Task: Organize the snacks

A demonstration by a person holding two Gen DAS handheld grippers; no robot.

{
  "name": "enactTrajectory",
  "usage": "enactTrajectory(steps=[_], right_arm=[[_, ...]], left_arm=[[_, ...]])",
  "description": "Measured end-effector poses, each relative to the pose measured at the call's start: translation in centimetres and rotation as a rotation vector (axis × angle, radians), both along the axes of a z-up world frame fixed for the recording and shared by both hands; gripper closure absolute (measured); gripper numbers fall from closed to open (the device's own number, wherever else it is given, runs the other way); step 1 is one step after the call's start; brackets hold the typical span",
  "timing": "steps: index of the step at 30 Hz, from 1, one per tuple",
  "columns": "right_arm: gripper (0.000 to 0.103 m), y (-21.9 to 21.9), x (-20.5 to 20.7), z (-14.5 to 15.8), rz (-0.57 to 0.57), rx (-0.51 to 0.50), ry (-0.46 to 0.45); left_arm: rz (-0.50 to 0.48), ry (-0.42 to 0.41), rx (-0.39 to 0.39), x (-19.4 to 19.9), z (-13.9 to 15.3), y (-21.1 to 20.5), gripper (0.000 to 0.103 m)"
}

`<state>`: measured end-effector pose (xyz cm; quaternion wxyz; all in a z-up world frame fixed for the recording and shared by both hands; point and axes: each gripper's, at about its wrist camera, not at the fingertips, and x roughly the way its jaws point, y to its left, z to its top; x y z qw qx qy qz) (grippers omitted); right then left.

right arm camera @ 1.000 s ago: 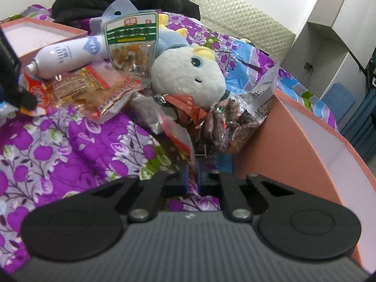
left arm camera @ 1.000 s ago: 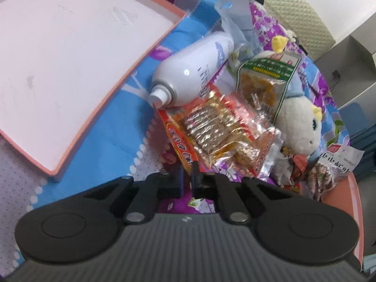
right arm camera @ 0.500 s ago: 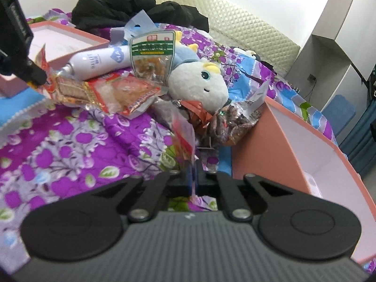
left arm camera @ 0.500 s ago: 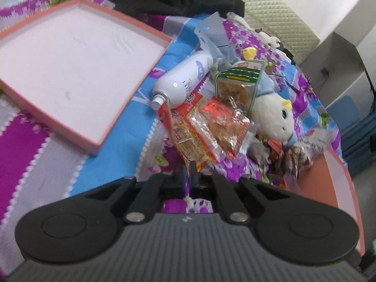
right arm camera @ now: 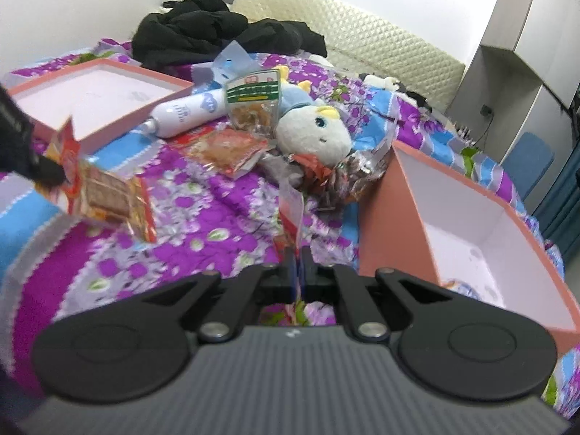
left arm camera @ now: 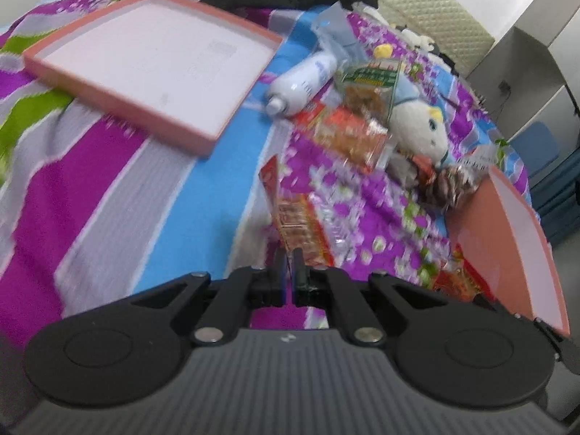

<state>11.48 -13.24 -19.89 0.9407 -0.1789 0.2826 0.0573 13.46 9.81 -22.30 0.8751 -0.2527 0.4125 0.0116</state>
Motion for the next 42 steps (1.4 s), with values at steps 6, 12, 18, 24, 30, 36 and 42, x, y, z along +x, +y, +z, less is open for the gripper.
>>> enactTrajectory(steps=[6,12,18,24,30,36,42], right_arm=[[0.098,0.5,-3.2,0.3,0.044,0.067,0.07],[0.097,1.7,-5.3,-1.4,0.101,0.089,0.152],[0.096,1.7,-5.2,-2.3,0.128,0.141,0.215],[0.085,1.2,-5.2,-2.5,0.127,0.188,0.236],[0.024,0.0,-5.3,-2.0,0.117,0.28,0.206],[0.024,-1.8,-4.5,-1.1,0.077,0.345,0.16],[0.024,-3.0,-2.6,-1.5,0.05,0.337,0.145]], left_arm=[[-0.005,0.053,-0.008,-3.5,-0.9,0.8,0.1],[-0.019,0.088,0.01,-4.6,-1.4,1.3,0.099],[-0.123,0.124,0.096,-4.8,-1.5,1.0,0.067],[-0.204,0.093,0.212,-6.0,-0.3,1.0,0.03],[-0.228,0.003,0.309,-6.6,2.5,2.6,0.024],[-0.322,-0.083,0.382,-4.8,5.1,2.4,0.02],[-0.564,-0.057,0.468,-1.6,2.6,-1.5,0.02]])
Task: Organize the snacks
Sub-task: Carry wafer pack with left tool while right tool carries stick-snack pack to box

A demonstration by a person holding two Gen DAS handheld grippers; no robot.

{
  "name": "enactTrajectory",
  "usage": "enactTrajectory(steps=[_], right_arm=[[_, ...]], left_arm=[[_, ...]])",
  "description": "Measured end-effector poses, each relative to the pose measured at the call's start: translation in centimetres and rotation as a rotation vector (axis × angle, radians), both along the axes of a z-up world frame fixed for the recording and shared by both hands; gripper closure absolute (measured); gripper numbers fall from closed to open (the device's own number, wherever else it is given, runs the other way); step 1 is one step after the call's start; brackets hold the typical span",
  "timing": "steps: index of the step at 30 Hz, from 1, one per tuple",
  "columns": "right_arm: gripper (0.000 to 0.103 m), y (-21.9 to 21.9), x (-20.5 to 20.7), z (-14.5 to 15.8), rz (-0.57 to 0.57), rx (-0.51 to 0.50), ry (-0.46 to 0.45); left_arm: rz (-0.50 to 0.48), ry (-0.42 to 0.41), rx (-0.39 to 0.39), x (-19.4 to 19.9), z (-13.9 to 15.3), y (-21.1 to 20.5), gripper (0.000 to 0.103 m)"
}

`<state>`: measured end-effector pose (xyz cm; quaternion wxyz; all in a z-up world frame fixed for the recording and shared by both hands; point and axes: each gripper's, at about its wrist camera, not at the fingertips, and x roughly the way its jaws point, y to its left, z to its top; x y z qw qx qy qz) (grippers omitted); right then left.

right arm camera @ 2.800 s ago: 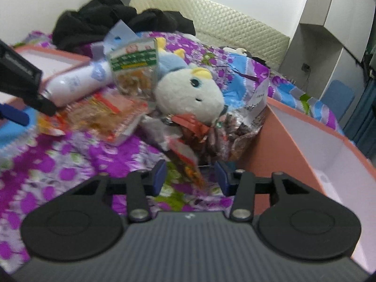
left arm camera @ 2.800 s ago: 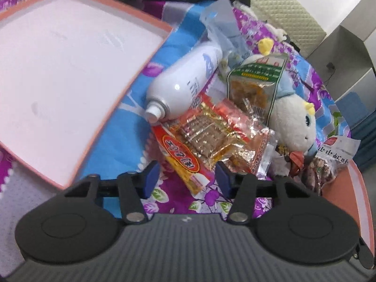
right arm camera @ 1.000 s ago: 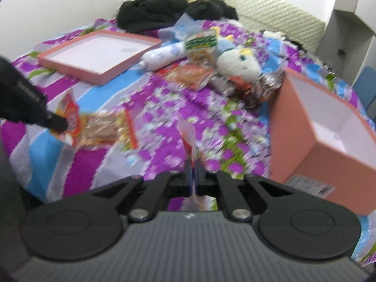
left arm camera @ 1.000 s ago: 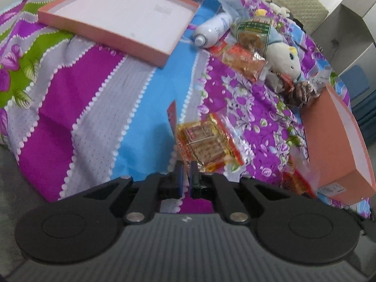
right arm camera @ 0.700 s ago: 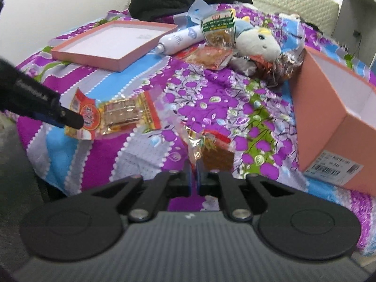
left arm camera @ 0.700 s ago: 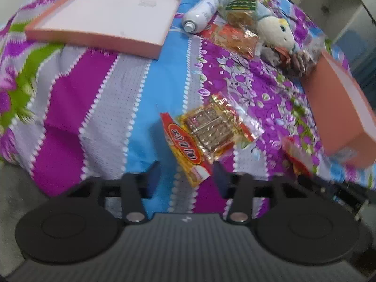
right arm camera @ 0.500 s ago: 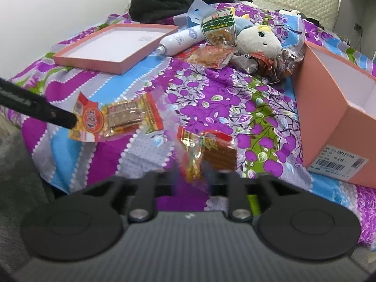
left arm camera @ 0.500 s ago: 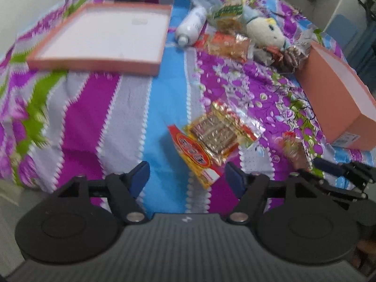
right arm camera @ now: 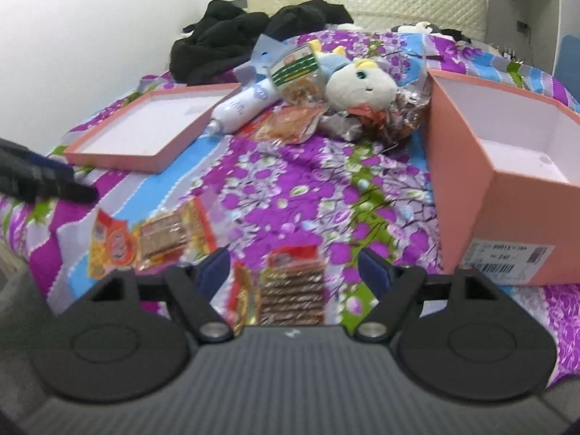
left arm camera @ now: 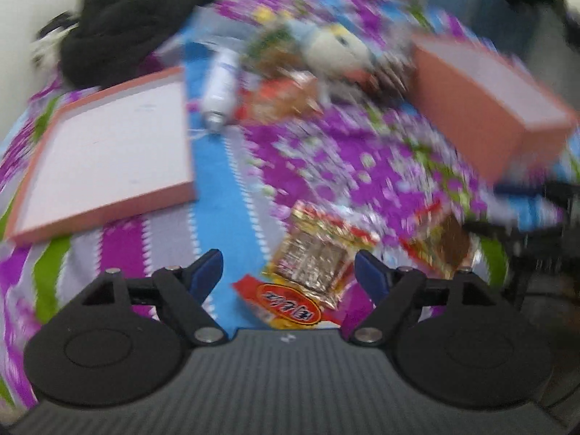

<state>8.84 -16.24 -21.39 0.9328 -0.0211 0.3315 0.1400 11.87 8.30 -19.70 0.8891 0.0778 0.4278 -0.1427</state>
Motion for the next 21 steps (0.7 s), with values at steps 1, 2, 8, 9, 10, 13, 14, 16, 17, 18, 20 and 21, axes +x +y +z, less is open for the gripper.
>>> enactTrajectory(steps=[1,2,8,9,10,13,14,16,17,18,20,21], right_arm=[[0.024,-0.1,0.4,-0.3,0.003,-0.01,0.013],[0.024,-0.1,0.8,-0.6,0.011,-0.014,0.026],[0.025,0.1,1.9,-2.1,0.03,-0.007,0.095],[0.026,0.1,1.9,-2.3,0.033,0.0,0.107],[0.027,0.1,1.9,-2.6,0.036,0.002,0.119],[0.03,0.3,2.0,-3.4,0.03,-0.024,0.149],[0.03,0.3,2.1,-3.7,0.035,-0.026,0.157],[0.031,0.6,2.1,-4.0,0.044,-0.034,0.166],[0.031,0.8,2.1,-4.1,0.05,-0.043,0.162],[0.031,1.1,2.2,-4.3,0.058,-0.05,0.158],[0.035,1.8,2.3,-4.4,0.07,-0.066,0.146],[0.042,2.1,2.3,-4.4,0.081,-0.073,0.14]], left_arm=[[-0.025,0.013,0.026,0.4,-0.7,-0.6,0.02],[-0.052,0.022,0.053,0.9,-1.4,-1.2,0.02],[-0.148,0.097,0.105,3.7,-5.2,-2.8,0.02],[-0.128,0.118,0.094,4.5,-5.8,-2.7,0.021],[-0.122,0.131,0.082,5.0,-6.2,-2.6,0.021],[-0.125,0.154,0.062,6.2,-7.1,-2.7,0.018],[-0.126,0.158,0.055,6.4,-7.2,-2.9,0.018],[-0.112,0.18,0.038,6.8,-7.3,-3.1,0.018],[-0.106,0.189,0.034,6.9,-7.3,-3.2,0.018],[-0.108,0.19,0.042,6.9,-7.3,-3.4,0.019],[-0.113,0.192,0.052,6.6,-7.2,-3.8,0.023],[-0.113,0.193,0.054,6.5,-7.2,-3.9,0.026]])
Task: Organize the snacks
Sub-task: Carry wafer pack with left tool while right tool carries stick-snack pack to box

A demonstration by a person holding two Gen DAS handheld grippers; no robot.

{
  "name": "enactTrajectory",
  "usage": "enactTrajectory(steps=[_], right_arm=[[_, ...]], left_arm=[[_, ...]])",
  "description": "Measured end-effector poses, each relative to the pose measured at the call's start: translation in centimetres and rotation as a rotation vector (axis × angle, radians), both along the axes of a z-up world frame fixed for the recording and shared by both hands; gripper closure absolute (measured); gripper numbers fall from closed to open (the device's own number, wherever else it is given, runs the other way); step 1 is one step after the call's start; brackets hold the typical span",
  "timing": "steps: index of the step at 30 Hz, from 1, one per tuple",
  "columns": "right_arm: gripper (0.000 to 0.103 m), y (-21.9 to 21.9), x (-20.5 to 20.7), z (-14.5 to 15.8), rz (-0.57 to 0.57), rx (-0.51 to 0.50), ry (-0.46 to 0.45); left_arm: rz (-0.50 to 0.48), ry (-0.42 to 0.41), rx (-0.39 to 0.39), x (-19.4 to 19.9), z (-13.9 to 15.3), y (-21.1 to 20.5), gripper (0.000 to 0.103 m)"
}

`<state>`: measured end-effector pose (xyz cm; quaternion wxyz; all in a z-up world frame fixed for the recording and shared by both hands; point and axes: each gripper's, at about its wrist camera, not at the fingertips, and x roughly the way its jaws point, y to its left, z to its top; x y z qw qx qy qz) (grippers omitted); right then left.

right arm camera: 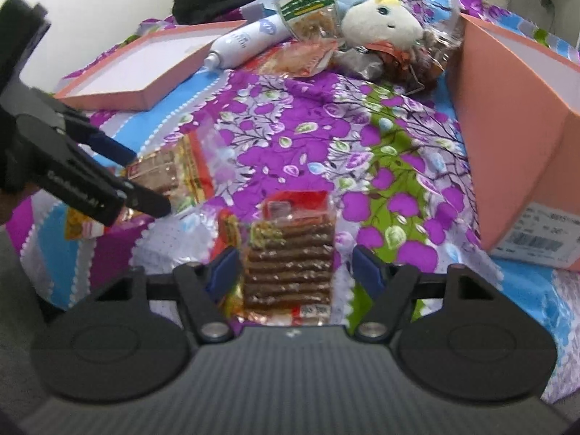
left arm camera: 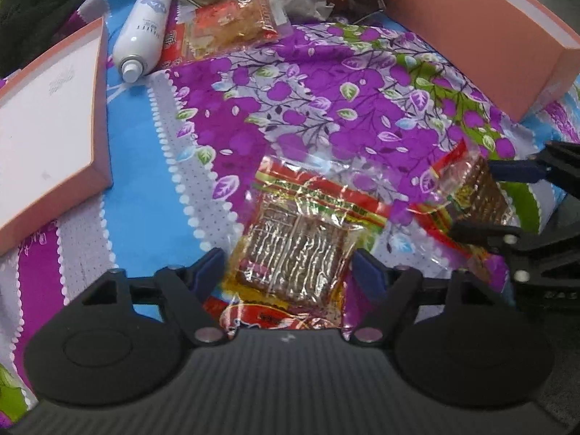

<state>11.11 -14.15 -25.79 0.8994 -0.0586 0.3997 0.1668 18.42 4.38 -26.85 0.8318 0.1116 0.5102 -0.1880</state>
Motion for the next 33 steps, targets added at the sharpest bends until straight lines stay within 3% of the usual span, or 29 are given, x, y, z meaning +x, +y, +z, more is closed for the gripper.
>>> enactTrajectory(steps=[4,8,15,22,28,33], right_arm=[[0.047,0.5,0.3,0.5,-0.005,-0.011,-0.01],[0.049,0.2,-0.1,1.0,-0.025,-0.017,-0.026],[0.05,-1.0,-0.6,2.9,-0.091,-0.016,-0.07],[0.05,-2.4,-1.8,6.7,-0.163,0.009,-0.15],[0.05,-3.3,-3.3,11.2,-0.208,0.031,-0.25],[0.05,-4.2,-4.8,15.0,-0.238,0.027,-0.35]], left_arm=[[0.01,0.003,0.003,-0.5,0.5,-0.4,0.036],[0.039,-0.02,0.01,-1.2,1.0,-0.8,0.038],[0.137,-0.021,-0.079,-2.7,3.3,-0.7,0.039],[0.256,-0.115,-0.161,-4.0,8.7,-0.8,0.038],[0.271,-0.257,-0.158,-5.6,14.0,-1.6,0.038],[0.296,-0.316,-0.213,-6.4,17.9,-1.1,0.038]])
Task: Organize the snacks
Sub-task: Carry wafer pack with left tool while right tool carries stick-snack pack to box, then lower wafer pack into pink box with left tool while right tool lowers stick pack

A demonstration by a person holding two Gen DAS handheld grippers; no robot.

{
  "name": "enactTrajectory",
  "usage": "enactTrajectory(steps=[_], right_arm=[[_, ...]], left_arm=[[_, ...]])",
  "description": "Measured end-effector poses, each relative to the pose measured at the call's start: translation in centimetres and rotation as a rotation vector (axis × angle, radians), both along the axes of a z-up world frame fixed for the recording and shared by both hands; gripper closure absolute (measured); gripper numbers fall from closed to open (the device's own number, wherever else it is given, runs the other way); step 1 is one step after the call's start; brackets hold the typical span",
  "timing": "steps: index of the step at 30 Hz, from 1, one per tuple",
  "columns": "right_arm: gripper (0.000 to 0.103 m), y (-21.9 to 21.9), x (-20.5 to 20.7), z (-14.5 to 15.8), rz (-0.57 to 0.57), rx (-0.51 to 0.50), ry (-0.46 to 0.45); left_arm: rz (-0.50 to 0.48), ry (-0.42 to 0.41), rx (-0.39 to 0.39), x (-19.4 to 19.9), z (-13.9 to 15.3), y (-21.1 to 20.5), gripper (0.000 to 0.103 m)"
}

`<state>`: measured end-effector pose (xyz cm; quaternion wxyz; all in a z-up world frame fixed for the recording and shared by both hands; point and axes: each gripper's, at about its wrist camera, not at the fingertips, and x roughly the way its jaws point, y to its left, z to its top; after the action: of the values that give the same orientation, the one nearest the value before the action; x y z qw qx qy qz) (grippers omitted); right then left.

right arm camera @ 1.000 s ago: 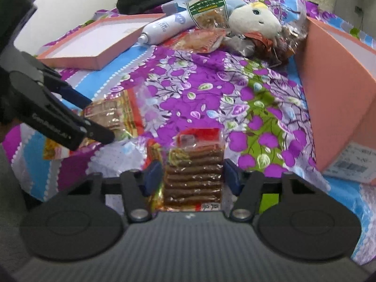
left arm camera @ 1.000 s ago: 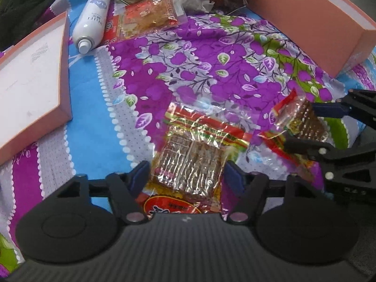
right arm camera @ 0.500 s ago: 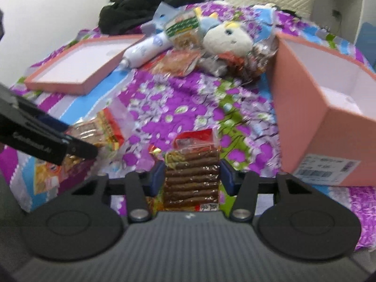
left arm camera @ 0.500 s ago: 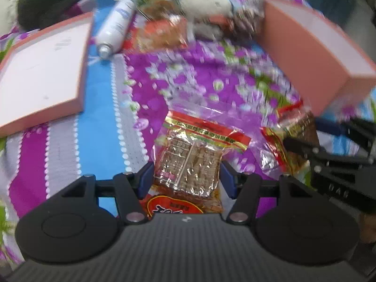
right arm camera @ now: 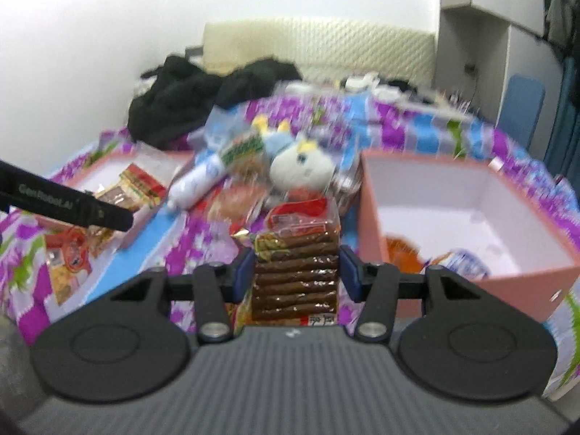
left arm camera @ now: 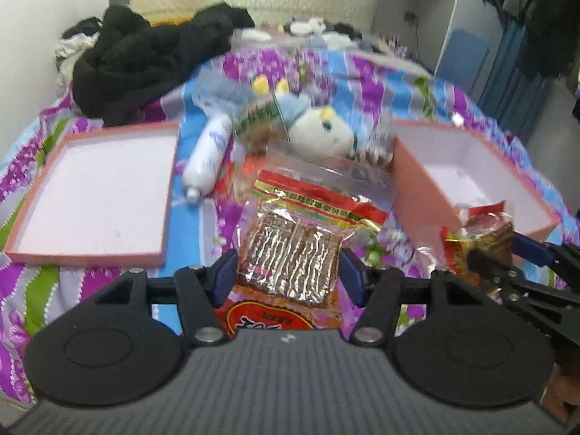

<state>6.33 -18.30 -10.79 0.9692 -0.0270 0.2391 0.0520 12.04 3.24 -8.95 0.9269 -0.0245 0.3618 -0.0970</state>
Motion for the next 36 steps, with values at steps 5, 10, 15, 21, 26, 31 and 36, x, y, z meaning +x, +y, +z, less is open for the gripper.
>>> enactTrajectory(steps=[5,10,15,21,26,31,36], right_arm=[[0.05,-1.4,-1.3,3.4,-0.028,0.033,-0.067],[0.05,-2.7,-2.5,5.9,-0.051,0.033,-0.122],[0.05,-4.4,-3.6,7.3,-0.088,0.025,-0.155],[0.05,-7.1,-3.8,7.3,-0.162,0.009,-0.155],[0.05,-10.3,-2.6,6.3,-0.241,0.037,-0.118],[0.05,-13.2,0.1,5.0,-0.285,0.05,-0.061],[0.05,-16.0,4.0,3.5,-0.301,0.064,-0.012]], left_arm=[[-0.003,-0.061,-0.028,-1.4,3.7,-0.7,0.038],[-0.042,-0.106,-0.068,-2.4,6.4,-2.7,0.038],[-0.118,-0.133,-0.096,-2.9,8.0,-6.1,0.038],[-0.215,-0.128,-0.104,-2.2,7.9,-10.5,0.038],[-0.267,-0.097,-0.075,0.9,7.0,-13.4,0.038],[-0.302,-0.043,-0.077,5.0,5.8,-17.1,0.038],[-0.342,0.015,-0.064,9.6,3.7,-21.5,0.038]])
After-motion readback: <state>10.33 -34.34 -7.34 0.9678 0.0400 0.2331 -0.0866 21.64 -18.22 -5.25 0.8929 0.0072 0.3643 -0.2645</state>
